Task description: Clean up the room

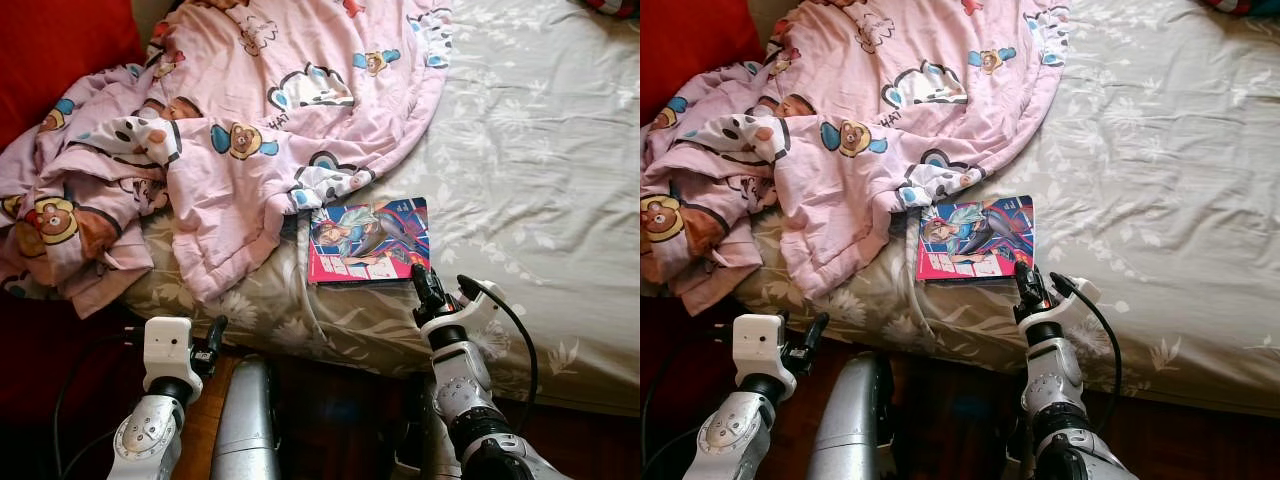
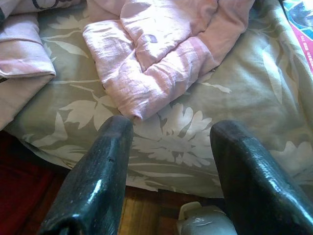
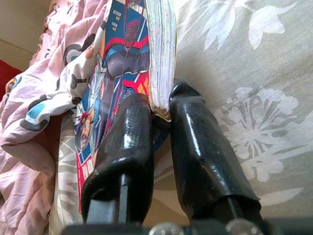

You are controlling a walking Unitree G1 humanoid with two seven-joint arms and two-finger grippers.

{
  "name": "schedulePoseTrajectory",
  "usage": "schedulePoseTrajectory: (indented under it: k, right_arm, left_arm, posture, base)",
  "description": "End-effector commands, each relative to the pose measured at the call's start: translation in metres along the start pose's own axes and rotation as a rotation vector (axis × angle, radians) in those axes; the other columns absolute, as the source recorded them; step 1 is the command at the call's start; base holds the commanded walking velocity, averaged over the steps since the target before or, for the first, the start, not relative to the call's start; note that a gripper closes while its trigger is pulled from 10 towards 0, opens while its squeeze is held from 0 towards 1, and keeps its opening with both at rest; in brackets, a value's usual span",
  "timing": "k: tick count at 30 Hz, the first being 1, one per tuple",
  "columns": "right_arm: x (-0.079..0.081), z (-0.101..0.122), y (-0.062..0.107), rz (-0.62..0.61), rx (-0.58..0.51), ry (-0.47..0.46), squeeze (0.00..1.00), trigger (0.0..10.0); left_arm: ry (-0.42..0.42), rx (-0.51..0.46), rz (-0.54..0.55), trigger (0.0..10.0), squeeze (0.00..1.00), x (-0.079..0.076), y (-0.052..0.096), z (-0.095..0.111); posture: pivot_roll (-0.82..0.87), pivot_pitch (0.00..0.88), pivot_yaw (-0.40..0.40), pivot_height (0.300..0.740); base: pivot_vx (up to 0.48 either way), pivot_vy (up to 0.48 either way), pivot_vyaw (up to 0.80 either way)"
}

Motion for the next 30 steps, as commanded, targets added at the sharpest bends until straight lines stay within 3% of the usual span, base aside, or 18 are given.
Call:
schedulePoseTrajectory:
  k: [1, 21, 22, 23, 24, 25, 30]
  right_arm:
    - [-0.01, -0.001, 0.008, -0.042, -0.009, 0.006, 0.0, 0.0]
    - [-0.01, -0.001, 0.008, -0.042, -0.009, 0.006, 0.0, 0.0]
    - [-0.009, 0.003, 0.008, -0.036, -0.022, 0.038, 0.0, 0.0]
    - [0.003, 0.019, 0.003, -0.007, -0.086, 0.083, 0.0, 10.0]
    - [0.019, 0.038, 0.0, 0.028, -0.171, 0.102, 0.0, 10.0]
    - [0.022, 0.043, -0.001, 0.033, -0.194, 0.086, 0.0, 10.0]
    - [0.021, 0.047, -0.002, 0.031, -0.216, 0.04, 0.0, 10.0]
  left_arm:
    - [-0.006, 0.046, 0.003, 10.0, 0.0, 0.001, 0.007, -0.013]
    - [-0.006, 0.046, 0.003, 10.0, 0.0, 0.001, 0.007, -0.013]
    - [-0.004, 0.034, 0.008, 10.0, 0.0, 0.001, 0.003, -0.013]
    - [0.014, 0.027, 0.031, 10.0, 0.0, 0.002, -0.006, -0.015]
    - [0.037, 0.021, 0.057, 10.0, 0.0, 0.004, -0.015, -0.016]
    - [0.039, 0.021, 0.059, 10.0, 0.0, 0.005, -0.016, -0.016]
    - [0.031, 0.023, 0.049, 10.0, 0.0, 0.005, -0.016, -0.016]
  posture:
    - [0.17, 0.256, 0.021, 0.593]
    - [0.17, 0.256, 0.021, 0.593]
    - [0.17, 0.257, 0.019, 0.593]
    - [0.09, 0.175, -0.02, 0.593]
    - [0.09, 0.182, -0.016, 0.593]
    - [0.09, 0.182, -0.012, 0.593]
    - [0.09, 0.182, -0.002, 0.593]
  base:
    - [0.0, 0.0, 0.0]
    - [0.0, 0.0, 0.0]
    - [0.0, 0.0, 0.0]
    - [0.0, 0.0, 0.0]
    - [0.0, 0.0, 0.0]
    - [0.0, 0.0, 0.0]
    - [0.0, 0.0, 0.0]
Point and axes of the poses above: a point about 5 cm out from each wrist's last joint towards the gripper, its own y axis pointing back from the gripper into the wrist, its own z axis along the axis of the wrist's last joint, x = y × z, the point moved 3 cm from there along -y, pointing out of the wrist towards the gripper, and after that the axes turned 13 degrees about -y, right-handed, at the moved point
